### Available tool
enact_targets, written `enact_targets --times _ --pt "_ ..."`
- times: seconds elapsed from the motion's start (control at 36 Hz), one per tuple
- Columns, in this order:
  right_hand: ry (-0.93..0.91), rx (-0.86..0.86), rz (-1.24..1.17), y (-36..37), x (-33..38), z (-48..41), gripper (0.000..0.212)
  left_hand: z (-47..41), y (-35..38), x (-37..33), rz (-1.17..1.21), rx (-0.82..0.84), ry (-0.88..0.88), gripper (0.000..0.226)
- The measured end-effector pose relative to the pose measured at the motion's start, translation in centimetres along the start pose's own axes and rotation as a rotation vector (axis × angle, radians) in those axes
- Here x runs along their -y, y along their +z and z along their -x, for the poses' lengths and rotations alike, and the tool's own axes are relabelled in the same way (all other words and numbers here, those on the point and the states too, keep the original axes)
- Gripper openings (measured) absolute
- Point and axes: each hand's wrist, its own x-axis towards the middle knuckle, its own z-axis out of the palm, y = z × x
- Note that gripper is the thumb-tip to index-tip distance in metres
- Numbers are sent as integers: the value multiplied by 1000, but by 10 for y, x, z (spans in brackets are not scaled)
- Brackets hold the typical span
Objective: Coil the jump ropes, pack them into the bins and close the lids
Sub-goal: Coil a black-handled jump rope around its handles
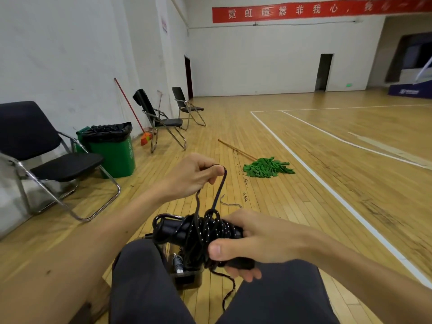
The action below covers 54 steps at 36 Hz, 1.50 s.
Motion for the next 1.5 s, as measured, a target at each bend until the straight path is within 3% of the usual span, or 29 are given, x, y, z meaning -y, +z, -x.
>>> enact_targets --times 0.19,0.25,0.31,0.39,0.58,0.83,1.06,1.17,1.36,1.5 --pt "-105 -31 -377 -9 -13 4 47 9 15 17 231 -41 -94 54" --pt "-109 -67 -573 -14 -19 1 60 14 15 19 238 -95 -133 27" --pt "-77 -156 -711 -21 -24 -2 65 18 17 23 209 -147 -208 16" --pt "-19 -306 -789 -26 -27 -5 60 22 25 32 112 -148 -322 25" --pt "36 -507 -838 -39 -40 -11 59 32 43 25 149 -122 -354 19" --pt "128 -596 -592 -44 -73 -33 60 32 46 13 -142 -133 -254 26" --pt "158 -591 -547 -37 -88 -87 52 32 46 39 94 -229 -604 24" --pt "208 -553 -605 -36 -103 -113 55 36 46 57 170 -116 -724 31" --pt "359 -526 -516 -16 -145 -169 49 51 45 115 -15 -4 -855 54" --pt "477 -461 -490 13 -188 -210 34 73 67 168 -207 63 -913 61"
